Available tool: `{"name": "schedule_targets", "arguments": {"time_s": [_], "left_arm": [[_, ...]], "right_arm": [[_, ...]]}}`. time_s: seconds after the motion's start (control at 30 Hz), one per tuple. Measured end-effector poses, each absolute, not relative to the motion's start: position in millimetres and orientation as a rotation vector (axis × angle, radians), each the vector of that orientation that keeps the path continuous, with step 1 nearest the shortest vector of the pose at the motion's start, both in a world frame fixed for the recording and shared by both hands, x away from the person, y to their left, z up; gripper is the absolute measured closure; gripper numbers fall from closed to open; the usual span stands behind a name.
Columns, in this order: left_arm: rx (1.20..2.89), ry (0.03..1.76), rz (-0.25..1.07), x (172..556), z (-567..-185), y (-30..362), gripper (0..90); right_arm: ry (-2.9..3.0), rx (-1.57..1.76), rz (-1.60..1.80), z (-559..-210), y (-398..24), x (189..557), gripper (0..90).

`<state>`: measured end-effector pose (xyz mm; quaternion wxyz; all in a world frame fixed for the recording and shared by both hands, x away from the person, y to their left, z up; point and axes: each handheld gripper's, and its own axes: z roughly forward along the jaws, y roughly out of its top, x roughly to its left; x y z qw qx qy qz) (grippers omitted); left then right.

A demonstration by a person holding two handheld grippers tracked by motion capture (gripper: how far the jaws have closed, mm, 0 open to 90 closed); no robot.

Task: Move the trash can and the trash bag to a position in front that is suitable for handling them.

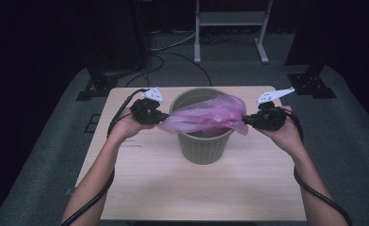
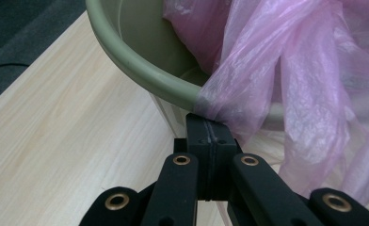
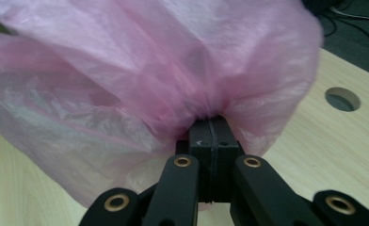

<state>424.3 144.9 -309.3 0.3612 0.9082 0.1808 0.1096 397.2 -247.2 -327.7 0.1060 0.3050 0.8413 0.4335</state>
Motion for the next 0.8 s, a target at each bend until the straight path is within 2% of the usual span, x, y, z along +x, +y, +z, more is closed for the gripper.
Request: {"name": "schedule_targets", "arguments": {"time_s": [0.57,0.8], "left_arm": [[2.391,0.342,0.258,390.0,-300.2,144.7,90.0],[2.373,0.398,0.276,391.7,-298.1,165.7,90.0]], "right_arm": [[2.598,0.687,1.234,-319.2,-219.5,360.5,90.0],[2.546,0.762,1.284,-316.9,-243.3,362.9,89.6]]}}
